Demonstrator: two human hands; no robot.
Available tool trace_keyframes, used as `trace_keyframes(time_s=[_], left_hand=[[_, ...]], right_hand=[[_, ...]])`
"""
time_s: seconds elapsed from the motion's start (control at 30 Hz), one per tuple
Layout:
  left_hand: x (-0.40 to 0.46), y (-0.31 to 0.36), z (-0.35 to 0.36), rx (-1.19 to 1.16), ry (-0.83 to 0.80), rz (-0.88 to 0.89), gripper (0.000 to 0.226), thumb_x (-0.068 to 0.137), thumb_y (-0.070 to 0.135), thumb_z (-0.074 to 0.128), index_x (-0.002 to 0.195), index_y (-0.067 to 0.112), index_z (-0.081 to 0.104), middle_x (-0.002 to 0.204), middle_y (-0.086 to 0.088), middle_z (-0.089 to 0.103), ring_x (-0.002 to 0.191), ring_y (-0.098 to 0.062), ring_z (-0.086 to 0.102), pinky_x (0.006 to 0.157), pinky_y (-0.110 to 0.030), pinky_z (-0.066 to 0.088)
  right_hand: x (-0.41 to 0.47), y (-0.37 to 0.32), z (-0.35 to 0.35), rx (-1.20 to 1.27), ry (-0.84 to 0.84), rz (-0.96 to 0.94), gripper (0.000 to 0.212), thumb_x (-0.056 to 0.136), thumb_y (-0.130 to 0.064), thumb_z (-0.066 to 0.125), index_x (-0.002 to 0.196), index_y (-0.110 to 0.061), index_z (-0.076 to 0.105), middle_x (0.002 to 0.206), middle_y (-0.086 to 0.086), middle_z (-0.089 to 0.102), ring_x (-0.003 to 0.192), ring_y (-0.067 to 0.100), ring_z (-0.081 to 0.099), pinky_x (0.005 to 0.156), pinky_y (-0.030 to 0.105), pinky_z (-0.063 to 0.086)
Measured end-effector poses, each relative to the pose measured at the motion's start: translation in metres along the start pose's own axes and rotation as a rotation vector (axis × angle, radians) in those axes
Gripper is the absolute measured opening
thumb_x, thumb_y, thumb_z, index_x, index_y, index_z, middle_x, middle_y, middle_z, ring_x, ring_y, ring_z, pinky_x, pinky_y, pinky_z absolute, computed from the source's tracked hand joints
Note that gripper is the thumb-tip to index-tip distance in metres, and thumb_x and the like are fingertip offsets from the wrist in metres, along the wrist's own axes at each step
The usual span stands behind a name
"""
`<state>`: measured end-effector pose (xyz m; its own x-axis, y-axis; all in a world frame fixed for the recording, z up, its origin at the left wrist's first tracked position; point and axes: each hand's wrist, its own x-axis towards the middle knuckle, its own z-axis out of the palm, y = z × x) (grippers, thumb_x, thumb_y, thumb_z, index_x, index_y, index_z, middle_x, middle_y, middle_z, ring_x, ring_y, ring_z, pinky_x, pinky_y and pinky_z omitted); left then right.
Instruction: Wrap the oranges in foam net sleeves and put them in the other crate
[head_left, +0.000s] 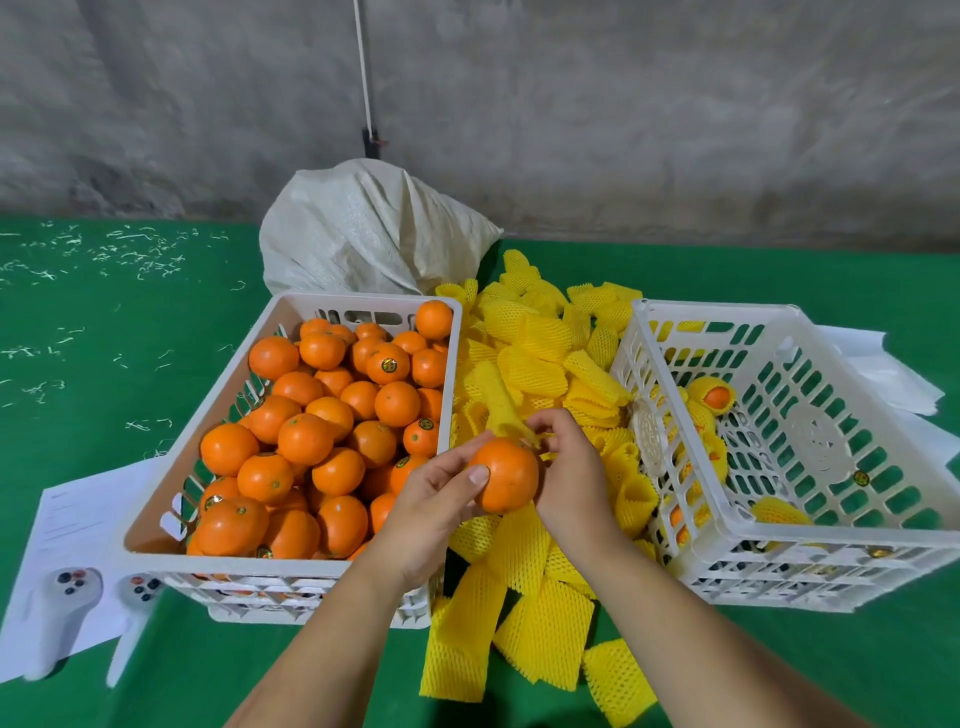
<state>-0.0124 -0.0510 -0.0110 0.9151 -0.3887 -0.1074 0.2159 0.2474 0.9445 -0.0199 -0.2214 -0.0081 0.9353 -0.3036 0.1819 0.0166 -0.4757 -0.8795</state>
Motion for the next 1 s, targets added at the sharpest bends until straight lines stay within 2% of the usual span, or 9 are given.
trace_keyframes(time_s=[0.1, 0.27, 0.4, 0.5, 0.63, 0.73, 0.8, 0.93, 1.0], left_hand=[[-0.001, 0.0, 0.001, 0.009, 0.002, 0.01, 0.089, 0.066, 0.071, 0.089, 0.136, 0.019, 0.07, 0.149, -0.006, 0.062, 0.129, -0.031, 0.066, 0.102, -0.049, 0.058], [-0.004, 0.001, 0.001, -0.004, 0.04, 0.008, 0.115, 0.056, 0.077, 0.089, 0.14, 0.005, 0.061, 0.136, -0.019, 0.068, 0.119, -0.033, 0.07, 0.096, -0.046, 0.059], [-0.005, 0.006, 0.003, -0.05, 0.062, 0.021, 0.117, 0.054, 0.076, 0.091, 0.139, 0.003, 0.059, 0.13, -0.018, 0.071, 0.112, -0.029, 0.072, 0.096, -0.045, 0.056], [-0.003, 0.005, 0.004, -0.106, 0.116, 0.038, 0.1, 0.061, 0.066, 0.093, 0.134, 0.007, 0.058, 0.123, -0.011, 0.075, 0.11, -0.027, 0.071, 0.097, -0.044, 0.054], [0.002, -0.003, 0.0, -0.127, 0.153, 0.106, 0.045, 0.091, 0.027, 0.074, 0.128, 0.022, 0.05, 0.114, -0.003, 0.076, 0.101, -0.019, 0.072, 0.084, -0.033, 0.056], [0.001, -0.003, -0.002, -0.153, 0.112, 0.132, 0.076, 0.09, 0.034, 0.08, 0.155, 0.026, 0.041, 0.139, -0.007, 0.068, 0.127, -0.025, 0.067, 0.101, -0.038, 0.057], [0.0, -0.002, 0.0, -0.126, 0.108, 0.149, 0.086, 0.085, 0.044, 0.084, 0.155, 0.015, 0.044, 0.143, -0.01, 0.066, 0.131, -0.028, 0.065, 0.106, -0.042, 0.054], [0.0, -0.002, 0.006, -0.269, 0.23, 0.157, 0.05, 0.094, 0.032, 0.067, 0.134, 0.005, 0.056, 0.103, -0.004, 0.074, 0.083, -0.014, 0.068, 0.07, -0.023, 0.057], [-0.001, -0.001, 0.007, -0.285, 0.245, 0.143, 0.047, 0.093, 0.041, 0.069, 0.124, 0.008, 0.056, 0.093, -0.005, 0.069, 0.078, -0.015, 0.062, 0.067, -0.024, 0.057]], right_hand=[[0.001, 0.0, -0.004, -0.068, -0.034, -0.106, 0.047, 0.093, 0.002, 0.067, 0.133, -0.023, 0.064, 0.124, -0.014, 0.058, 0.114, 0.009, 0.056, 0.093, 0.029, 0.052], [-0.003, 0.002, -0.006, -0.088, 0.04, -0.225, 0.029, 0.092, -0.002, 0.071, 0.115, -0.02, 0.073, 0.109, -0.018, 0.057, 0.104, 0.003, 0.058, 0.084, 0.021, 0.051], [-0.007, -0.004, -0.01, 0.031, 0.04, -0.211, 0.026, 0.097, -0.013, 0.068, 0.114, -0.033, 0.071, 0.113, -0.028, 0.06, 0.112, 0.0, 0.06, 0.083, 0.016, 0.051], [-0.015, -0.013, -0.014, 0.163, 0.028, -0.212, 0.031, 0.095, -0.019, 0.063, 0.109, -0.046, 0.068, 0.115, -0.021, 0.065, 0.11, 0.01, 0.065, 0.081, 0.022, 0.056], [-0.026, -0.015, -0.013, 0.142, -0.011, -0.219, 0.035, 0.095, -0.01, 0.064, 0.11, -0.042, 0.067, 0.116, -0.022, 0.064, 0.106, 0.012, 0.067, 0.082, 0.027, 0.058], [-0.029, -0.013, -0.014, 0.067, -0.02, -0.243, 0.029, 0.096, -0.006, 0.066, 0.111, -0.03, 0.07, 0.113, -0.022, 0.064, 0.098, 0.006, 0.065, 0.08, 0.02, 0.053], [-0.03, -0.016, -0.017, 0.014, -0.011, -0.289, 0.021, 0.096, -0.009, 0.065, 0.11, -0.024, 0.072, 0.111, -0.019, 0.063, 0.099, 0.002, 0.062, 0.08, 0.014, 0.049], [-0.041, -0.026, -0.011, -0.111, -0.004, -0.506, 0.014, 0.095, -0.019, 0.06, 0.106, -0.015, 0.069, 0.106, -0.008, 0.063, 0.098, 0.008, 0.061, 0.082, 0.02, 0.05], [-0.051, -0.028, -0.001, -0.123, -0.054, -0.52, 0.013, 0.096, -0.021, 0.059, 0.108, -0.019, 0.064, 0.107, -0.01, 0.06, 0.098, 0.006, 0.058, 0.082, 0.016, 0.048]])
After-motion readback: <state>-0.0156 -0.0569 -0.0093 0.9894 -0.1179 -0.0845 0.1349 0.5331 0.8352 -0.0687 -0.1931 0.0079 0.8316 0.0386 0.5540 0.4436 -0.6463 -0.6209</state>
